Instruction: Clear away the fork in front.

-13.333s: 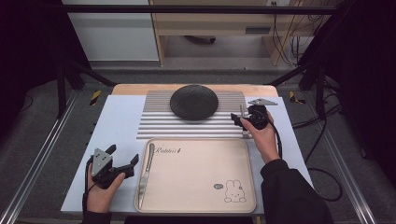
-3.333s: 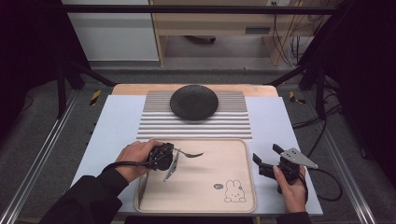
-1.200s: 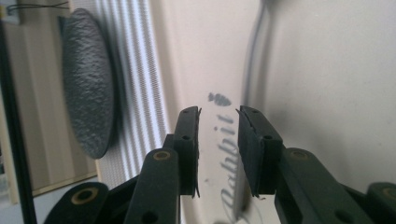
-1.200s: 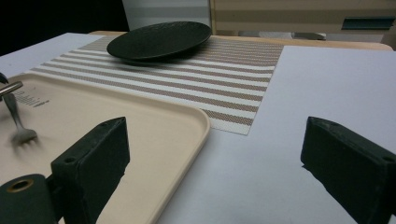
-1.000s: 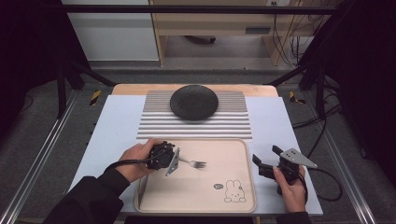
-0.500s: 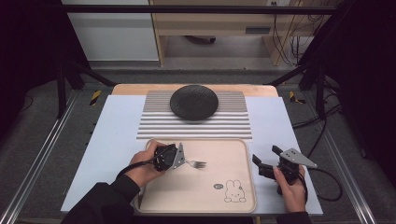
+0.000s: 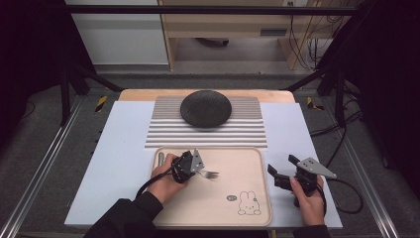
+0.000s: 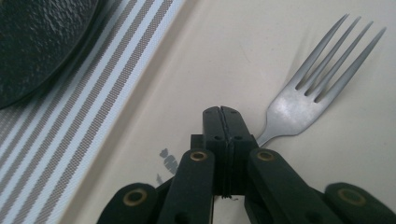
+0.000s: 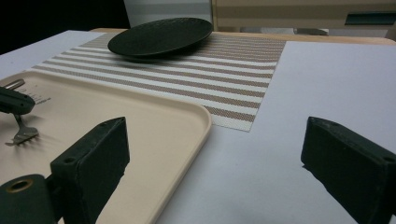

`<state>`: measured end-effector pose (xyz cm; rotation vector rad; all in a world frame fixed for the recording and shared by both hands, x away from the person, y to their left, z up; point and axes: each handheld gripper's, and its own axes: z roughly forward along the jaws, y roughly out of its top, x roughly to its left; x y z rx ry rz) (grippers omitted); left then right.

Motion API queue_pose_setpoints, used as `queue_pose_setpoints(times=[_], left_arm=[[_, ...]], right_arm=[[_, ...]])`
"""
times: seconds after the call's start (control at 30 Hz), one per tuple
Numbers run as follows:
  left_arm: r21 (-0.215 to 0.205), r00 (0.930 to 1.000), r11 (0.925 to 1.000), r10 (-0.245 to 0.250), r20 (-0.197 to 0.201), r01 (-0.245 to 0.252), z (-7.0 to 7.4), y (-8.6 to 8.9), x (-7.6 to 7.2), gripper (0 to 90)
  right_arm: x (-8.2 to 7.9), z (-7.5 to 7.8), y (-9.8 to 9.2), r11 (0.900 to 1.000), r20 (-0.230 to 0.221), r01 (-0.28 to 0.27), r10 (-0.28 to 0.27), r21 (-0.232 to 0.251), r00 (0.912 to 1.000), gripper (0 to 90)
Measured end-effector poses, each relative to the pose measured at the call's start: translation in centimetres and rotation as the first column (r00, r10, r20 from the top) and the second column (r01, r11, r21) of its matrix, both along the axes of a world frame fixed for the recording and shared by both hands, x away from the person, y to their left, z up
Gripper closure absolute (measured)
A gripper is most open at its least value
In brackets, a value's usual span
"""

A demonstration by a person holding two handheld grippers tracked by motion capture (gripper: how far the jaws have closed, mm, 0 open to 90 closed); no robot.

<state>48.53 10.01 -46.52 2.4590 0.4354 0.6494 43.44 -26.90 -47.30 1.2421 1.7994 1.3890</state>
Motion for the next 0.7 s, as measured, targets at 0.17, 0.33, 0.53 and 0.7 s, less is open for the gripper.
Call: queue_pose_setpoints(times=[0.17,0.33,0.53,0.7], left_arm=[[-0.013,0.9994,0.9998,0.013,-0.032,-0.013,-0.4,-0.1,0.0,90.0],[-0.019,0.9986,0.9997,0.017,-0.050,-0.018,-0.4,0.2,-0.4,90.0],[-0.023,0.9976,0.9996,0.015,-0.067,-0.017,-0.3,0.8,-1.2,90.0],[-0.016,0.9975,0.9998,0.012,-0.070,-0.014,-0.2,1.3,-1.8,90.0]], right_arm=[[0.0,0.0,0.0,1.000,-0.004,-0.001,0.001,0.000,1.0000,7.6],[0.0,0.0,0.0,1.000,-0.006,-0.003,0.003,0.000,1.0000,7.6],[0.0,0.0,0.1,1.000,-0.010,-0.009,0.009,0.002,0.9999,7.6],[0.0,0.0,0.1,1.000,-0.011,-0.013,0.013,0.002,0.9999,7.5]])
